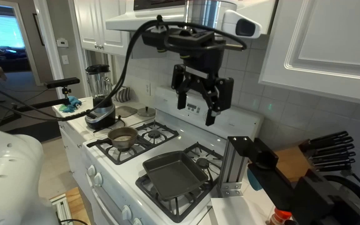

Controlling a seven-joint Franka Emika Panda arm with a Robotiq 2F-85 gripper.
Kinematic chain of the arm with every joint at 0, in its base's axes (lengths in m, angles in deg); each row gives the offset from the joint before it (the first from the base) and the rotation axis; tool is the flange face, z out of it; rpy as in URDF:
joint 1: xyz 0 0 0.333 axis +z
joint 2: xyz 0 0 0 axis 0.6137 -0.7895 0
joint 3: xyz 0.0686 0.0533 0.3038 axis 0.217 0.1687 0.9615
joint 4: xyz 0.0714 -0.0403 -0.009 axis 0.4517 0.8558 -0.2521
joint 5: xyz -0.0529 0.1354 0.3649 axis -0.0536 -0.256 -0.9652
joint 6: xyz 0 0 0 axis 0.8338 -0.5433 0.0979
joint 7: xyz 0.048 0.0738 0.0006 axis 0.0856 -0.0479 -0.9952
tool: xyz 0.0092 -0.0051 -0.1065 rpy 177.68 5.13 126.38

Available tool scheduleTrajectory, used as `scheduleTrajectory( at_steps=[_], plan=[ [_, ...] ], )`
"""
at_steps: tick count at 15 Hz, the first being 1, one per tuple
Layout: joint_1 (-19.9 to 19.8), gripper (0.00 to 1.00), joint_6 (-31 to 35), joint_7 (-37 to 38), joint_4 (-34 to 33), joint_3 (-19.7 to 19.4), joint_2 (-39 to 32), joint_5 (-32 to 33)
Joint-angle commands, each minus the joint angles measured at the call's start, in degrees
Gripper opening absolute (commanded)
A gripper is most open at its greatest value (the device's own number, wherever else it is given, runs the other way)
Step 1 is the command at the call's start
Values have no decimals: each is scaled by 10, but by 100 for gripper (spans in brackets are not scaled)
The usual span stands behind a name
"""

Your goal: Pick up the blue spoon and scoop some of the contents in the pot and pour them in the bowl

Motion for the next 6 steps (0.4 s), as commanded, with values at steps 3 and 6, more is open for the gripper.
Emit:
scheduleTrajectory(
  at_steps=[3,6],
  plan=[
    [20,100,23,44,26,4,25,5],
    [21,100,33,53,36,7,27,5]
  ],
)
